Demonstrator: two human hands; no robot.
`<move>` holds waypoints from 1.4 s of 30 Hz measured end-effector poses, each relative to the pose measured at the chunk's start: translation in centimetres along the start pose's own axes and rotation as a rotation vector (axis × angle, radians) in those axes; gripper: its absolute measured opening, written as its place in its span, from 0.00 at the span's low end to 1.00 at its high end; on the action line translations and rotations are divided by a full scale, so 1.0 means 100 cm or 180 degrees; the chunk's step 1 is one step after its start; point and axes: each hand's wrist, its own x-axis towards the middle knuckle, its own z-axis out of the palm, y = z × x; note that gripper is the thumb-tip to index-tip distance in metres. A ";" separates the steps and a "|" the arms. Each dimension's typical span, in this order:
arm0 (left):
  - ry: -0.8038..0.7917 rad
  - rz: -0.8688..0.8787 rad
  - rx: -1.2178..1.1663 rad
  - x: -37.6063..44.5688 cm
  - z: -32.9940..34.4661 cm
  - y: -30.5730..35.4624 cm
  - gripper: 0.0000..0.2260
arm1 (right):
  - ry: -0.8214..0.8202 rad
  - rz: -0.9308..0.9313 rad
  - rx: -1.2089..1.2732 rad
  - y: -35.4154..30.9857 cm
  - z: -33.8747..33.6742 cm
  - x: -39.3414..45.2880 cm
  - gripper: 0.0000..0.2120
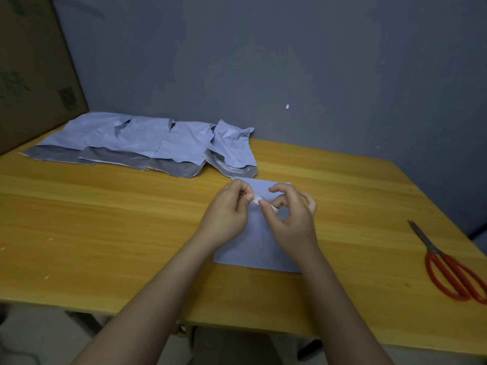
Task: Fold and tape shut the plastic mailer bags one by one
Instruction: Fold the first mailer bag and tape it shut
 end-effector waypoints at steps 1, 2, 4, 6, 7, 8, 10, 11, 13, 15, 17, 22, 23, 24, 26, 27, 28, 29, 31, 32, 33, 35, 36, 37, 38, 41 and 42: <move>-0.0006 -0.0049 -0.0013 0.001 -0.001 -0.001 0.07 | -0.0082 0.0002 0.0177 -0.001 -0.001 0.000 0.08; -0.0018 -0.0102 -0.0037 0.002 -0.002 -0.001 0.07 | -0.0169 0.0047 0.0360 -0.003 -0.003 0.000 0.08; -0.0038 -0.0178 -0.0097 0.002 -0.002 -0.001 0.07 | -0.0347 0.0180 0.0614 -0.006 -0.004 0.001 0.10; -0.0043 -0.0182 -0.0108 0.001 -0.002 0.000 0.06 | -0.0390 0.0225 0.0625 -0.008 -0.004 0.002 0.10; -0.0047 -0.0167 -0.0090 0.000 -0.001 0.000 0.06 | -0.0371 0.0202 0.0569 -0.007 -0.004 0.003 0.09; -0.0049 -0.0155 -0.0072 -0.001 0.000 -0.001 0.06 | -0.0343 0.0153 0.0476 -0.006 -0.003 0.003 0.08; -0.0045 -0.0138 -0.0073 -0.003 0.001 -0.002 0.06 | -0.0323 0.0144 0.0270 -0.004 -0.002 0.001 0.07; -0.0044 -0.0124 -0.0074 -0.004 0.001 -0.002 0.06 | -0.0320 0.0193 0.0203 -0.005 -0.001 0.000 0.08; -0.0039 -0.0086 -0.0048 -0.006 0.002 -0.002 0.05 | -0.0285 0.0239 0.0025 -0.007 0.000 -0.001 0.09; -0.0042 -0.0084 -0.0027 -0.006 0.003 -0.002 0.06 | -0.0265 0.0276 -0.0216 -0.009 0.002 -0.001 0.06; -0.0058 -0.0071 0.0006 -0.005 0.003 -0.003 0.06 | -0.0262 0.0345 -0.0344 -0.010 0.003 0.001 0.03; -0.0129 -0.0008 -0.0029 -0.009 0.001 -0.002 0.05 | -0.0357 0.0494 -0.0371 -0.011 0.006 0.002 0.08; -0.0141 0.0006 -0.0026 -0.010 0.001 -0.002 0.05 | -0.0365 0.0517 -0.0358 -0.011 0.007 0.002 0.09; -0.0142 0.0009 -0.0023 -0.010 0.001 -0.003 0.05 | -0.0364 0.0533 -0.0328 -0.011 0.007 0.002 0.10; -0.0122 -0.0010 -0.0054 -0.012 0.001 -0.004 0.06 | -0.0375 0.0538 -0.0333 -0.010 0.007 0.003 0.09; -0.0113 -0.0046 -0.0096 -0.013 0.001 -0.004 0.07 | -0.0388 0.0527 -0.0397 -0.011 0.007 0.002 0.08; -0.0109 -0.0108 -0.0149 -0.013 0.001 -0.005 0.08 | -0.0406 0.0518 -0.0485 -0.011 0.007 0.002 0.07; -0.0109 -0.0191 -0.0203 -0.014 0.001 -0.006 0.09 | -0.0419 0.0505 -0.0562 -0.012 0.007 0.001 0.07; -0.0114 -0.0395 -0.0298 -0.016 0.000 -0.007 0.08 | -0.0439 0.0494 -0.0602 -0.014 0.008 0.000 0.08; -0.0118 -0.0509 -0.0334 -0.016 -0.001 -0.009 0.07 | -0.0469 0.0502 -0.0575 -0.015 0.008 0.000 0.08; -0.0119 -0.0622 -0.0357 -0.016 -0.002 -0.010 0.06 | -0.0503 0.0509 -0.0560 -0.016 0.008 0.000 0.08; -0.0105 -0.0812 -0.0372 -0.015 -0.003 -0.013 0.05 | -0.0575 0.0466 -0.0607 -0.017 0.008 0.000 0.04; -0.0103 -0.0881 -0.0382 -0.016 -0.004 -0.014 0.05 | -0.0592 0.0416 -0.0650 -0.018 0.008 0.000 0.03; -0.0103 -0.0935 -0.0401 -0.016 -0.004 -0.014 0.04 | -0.0604 0.0374 -0.0684 -0.018 0.009 0.000 0.04; -0.0100 -0.0974 -0.0424 -0.016 -0.005 -0.014 0.04 | -0.0622 0.0360 -0.0690 -0.019 0.010 0.000 0.04; -0.0117 -0.0994 -0.0439 -0.017 -0.008 -0.016 0.04 | -0.0734 0.0473 -0.0600 -0.019 0.011 0.002 0.05; -0.0148 -0.0975 -0.0439 -0.017 -0.010 -0.017 0.04 | -0.0786 0.0515 -0.0589 -0.020 0.011 0.002 0.05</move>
